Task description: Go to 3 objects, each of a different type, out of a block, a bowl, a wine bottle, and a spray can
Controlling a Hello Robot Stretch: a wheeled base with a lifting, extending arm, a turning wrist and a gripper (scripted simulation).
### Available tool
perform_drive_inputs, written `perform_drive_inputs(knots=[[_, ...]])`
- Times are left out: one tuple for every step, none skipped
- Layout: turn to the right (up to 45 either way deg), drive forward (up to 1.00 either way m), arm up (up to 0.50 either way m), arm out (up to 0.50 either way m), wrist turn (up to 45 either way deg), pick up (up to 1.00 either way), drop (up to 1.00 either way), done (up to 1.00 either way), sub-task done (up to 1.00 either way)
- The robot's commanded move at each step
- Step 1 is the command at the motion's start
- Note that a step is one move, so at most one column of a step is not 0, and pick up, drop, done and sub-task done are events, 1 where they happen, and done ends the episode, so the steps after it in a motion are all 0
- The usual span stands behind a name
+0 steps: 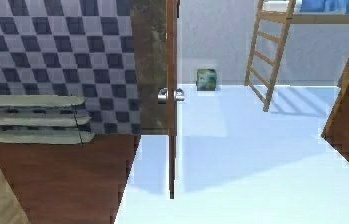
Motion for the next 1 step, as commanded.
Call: perform_drive_inputs(knots=[[0.0, 0.55, 0.0, 0.0, 0.0, 0.0, 0.0, 0.0, 0.0]])
